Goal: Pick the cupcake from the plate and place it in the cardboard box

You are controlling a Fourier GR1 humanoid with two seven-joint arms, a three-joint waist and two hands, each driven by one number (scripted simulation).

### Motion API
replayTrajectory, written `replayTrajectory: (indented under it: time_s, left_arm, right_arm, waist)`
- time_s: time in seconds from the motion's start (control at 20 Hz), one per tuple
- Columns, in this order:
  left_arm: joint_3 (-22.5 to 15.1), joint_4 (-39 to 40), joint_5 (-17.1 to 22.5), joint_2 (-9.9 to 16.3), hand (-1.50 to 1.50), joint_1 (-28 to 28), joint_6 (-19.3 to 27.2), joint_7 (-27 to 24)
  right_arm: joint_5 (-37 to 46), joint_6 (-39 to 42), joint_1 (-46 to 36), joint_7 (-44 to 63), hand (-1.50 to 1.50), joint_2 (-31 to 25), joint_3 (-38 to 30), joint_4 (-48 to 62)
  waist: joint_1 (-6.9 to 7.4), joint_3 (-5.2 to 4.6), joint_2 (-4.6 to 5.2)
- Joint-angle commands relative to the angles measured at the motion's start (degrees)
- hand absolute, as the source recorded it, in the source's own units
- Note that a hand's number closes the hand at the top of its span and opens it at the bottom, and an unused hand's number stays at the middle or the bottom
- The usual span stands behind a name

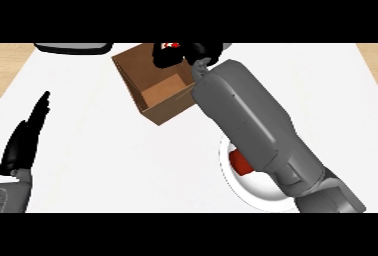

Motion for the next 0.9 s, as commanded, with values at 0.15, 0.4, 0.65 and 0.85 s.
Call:
replayTrajectory:
  time_s: [0.15, 0.4, 0.65, 0.85]
  left_arm:
    - [-1.68, -0.20, -1.03, -1.29, 0.00, -2.25, -0.06, 0.73]
    - [-1.09, 1.86, -0.50, -0.15, 0.00, -5.43, -1.57, 0.87]
    - [-2.71, -0.18, -1.36, -1.26, 0.00, -6.45, -1.46, 3.40]
    - [-3.54, 2.93, -2.93, -2.80, 0.00, -6.28, 0.30, 0.64]
  right_arm:
    - [-6.20, -6.70, -6.51, -6.28, 1.50, 0.04, 0.90, 18.44]
    - [-9.73, -11.74, -6.18, -4.08, 1.50, 0.04, 1.20, 24.30]
    - [-14.96, -11.09, -7.04, -6.98, -1.50, 0.04, -1.27, 28.53]
    - [-18.08, -13.40, -7.92, -10.42, -1.50, 0.03, -0.50, 28.41]
  waist:
    - [2.16, -0.04, 0.78]
    - [3.46, -0.06, 1.38]
    - [4.61, 0.03, 1.65]
    - [4.87, -0.04, 1.75]
